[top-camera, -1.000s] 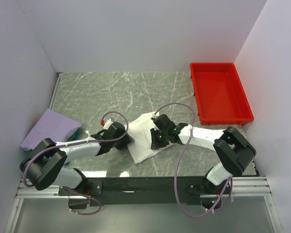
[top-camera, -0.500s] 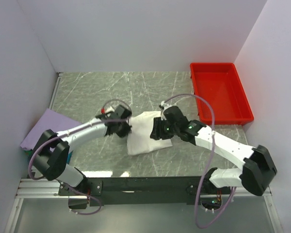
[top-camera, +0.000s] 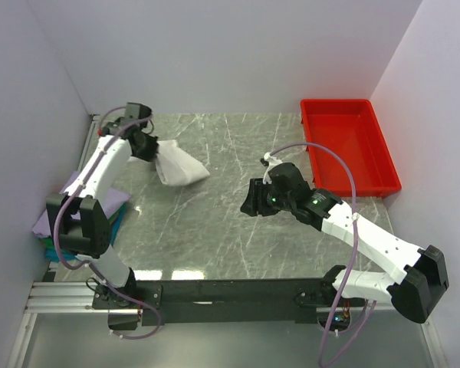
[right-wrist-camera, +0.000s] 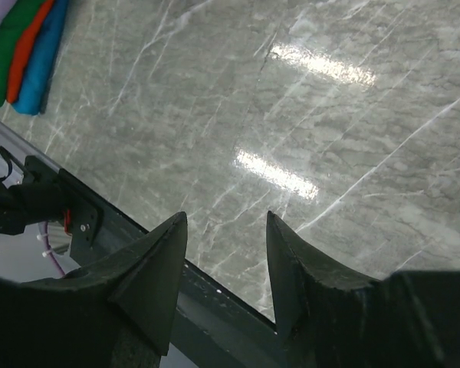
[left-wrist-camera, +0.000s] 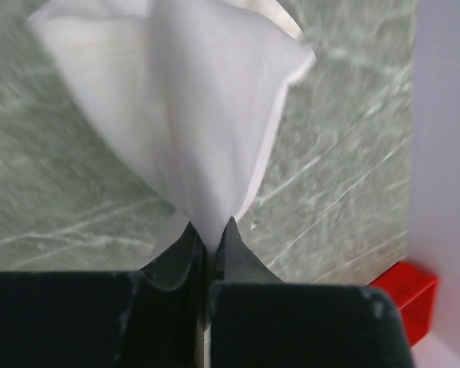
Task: Fold and stack the t-shirts
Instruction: Neatly place the folded tshirt to the corner
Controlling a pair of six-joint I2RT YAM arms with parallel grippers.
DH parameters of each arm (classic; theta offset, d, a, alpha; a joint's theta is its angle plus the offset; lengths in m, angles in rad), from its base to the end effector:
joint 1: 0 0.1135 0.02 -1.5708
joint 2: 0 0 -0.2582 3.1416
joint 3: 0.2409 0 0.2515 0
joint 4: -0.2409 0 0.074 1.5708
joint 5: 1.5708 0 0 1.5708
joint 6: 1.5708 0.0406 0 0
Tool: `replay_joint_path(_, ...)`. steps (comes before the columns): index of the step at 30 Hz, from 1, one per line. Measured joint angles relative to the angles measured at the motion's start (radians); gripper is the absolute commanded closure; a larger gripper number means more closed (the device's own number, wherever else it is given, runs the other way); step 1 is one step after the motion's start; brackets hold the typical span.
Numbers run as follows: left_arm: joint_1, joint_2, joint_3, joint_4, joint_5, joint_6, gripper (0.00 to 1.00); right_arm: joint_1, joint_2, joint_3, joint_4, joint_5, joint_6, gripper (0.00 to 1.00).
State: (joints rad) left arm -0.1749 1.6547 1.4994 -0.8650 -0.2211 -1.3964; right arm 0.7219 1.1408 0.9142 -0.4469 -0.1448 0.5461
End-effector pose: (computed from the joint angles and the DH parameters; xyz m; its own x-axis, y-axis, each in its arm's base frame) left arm 0.3478 -0.0524 0.2955 -0.2016 -0.9401 -0.2748 -0.8167 0.3162 -0.4827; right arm 0.1861 0.1716 0.2806 -0.7836 -0.0052 -0.6212 -0.3880 0.7851 0.4829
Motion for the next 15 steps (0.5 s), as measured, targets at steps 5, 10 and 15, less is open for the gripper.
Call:
replay_joint_path(5, 0.119, 0.001, 0.063, -0.049, -0.006, 0.032, 0.99, 0.000, 0.000, 0.000, -0.003, -0.007, 0.005, 0.47)
replay_joint_path(10, 0.242, 0.001, 0.091, -0.100, 0.009, 0.108, 0.99, 0.000, 0.000, 0.000, -0.003, -0.016, 0.007, 0.47)
replay_joint_path(15, 0.348, 0.001, 0.114, -0.128, 0.039, 0.209, 0.99, 0.000, 0.000, 0.000, -0.002, -0.027, 0.011, 0.47)
